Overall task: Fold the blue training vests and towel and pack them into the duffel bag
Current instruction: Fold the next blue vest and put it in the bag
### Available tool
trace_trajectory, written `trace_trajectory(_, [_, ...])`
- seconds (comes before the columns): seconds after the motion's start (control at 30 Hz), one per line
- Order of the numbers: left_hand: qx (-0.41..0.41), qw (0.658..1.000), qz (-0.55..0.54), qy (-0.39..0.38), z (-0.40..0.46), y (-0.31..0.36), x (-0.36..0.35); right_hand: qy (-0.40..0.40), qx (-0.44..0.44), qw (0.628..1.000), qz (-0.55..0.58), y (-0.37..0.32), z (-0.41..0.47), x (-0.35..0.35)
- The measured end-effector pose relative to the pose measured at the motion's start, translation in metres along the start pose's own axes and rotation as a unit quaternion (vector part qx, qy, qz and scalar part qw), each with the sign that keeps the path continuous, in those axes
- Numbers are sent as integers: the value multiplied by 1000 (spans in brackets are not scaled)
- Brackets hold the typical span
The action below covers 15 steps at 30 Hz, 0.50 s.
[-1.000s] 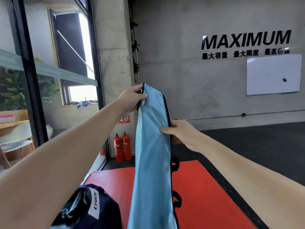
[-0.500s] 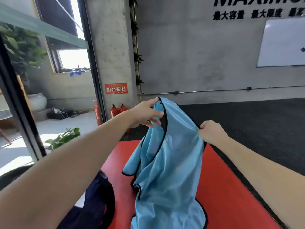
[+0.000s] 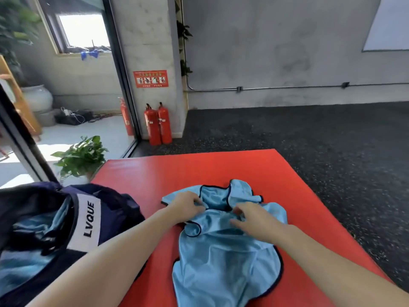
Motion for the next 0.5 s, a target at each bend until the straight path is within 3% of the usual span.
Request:
trace_trajectory(0.13, [1, 999, 29, -35, 7, -6, -15, -55, 14, 998, -22, -6, -9, -39])
trace_trajectory(0.23, [-17, 997, 60, -35, 14, 4, 6, -24, 16, 999, -17, 3, -15, -46])
trace_trajectory(0.37, [-15, 997, 57, 45, 34, 17, 87, 30, 5, 1000, 10, 17, -20, -44])
trace_trajectory(0.5, [-33, 983, 53, 174, 54, 24, 164, 51, 12, 998, 23, 24, -25, -47])
Point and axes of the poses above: each hand's wrist, its own z-axis towards the middle knuckle, its own x-axis out of the back of the hand, y = z × x, the point moved 5 cm from there along z, towards the middle knuckle, and after that the axes turned 11 degrees about -z, right-handed, at the moved point
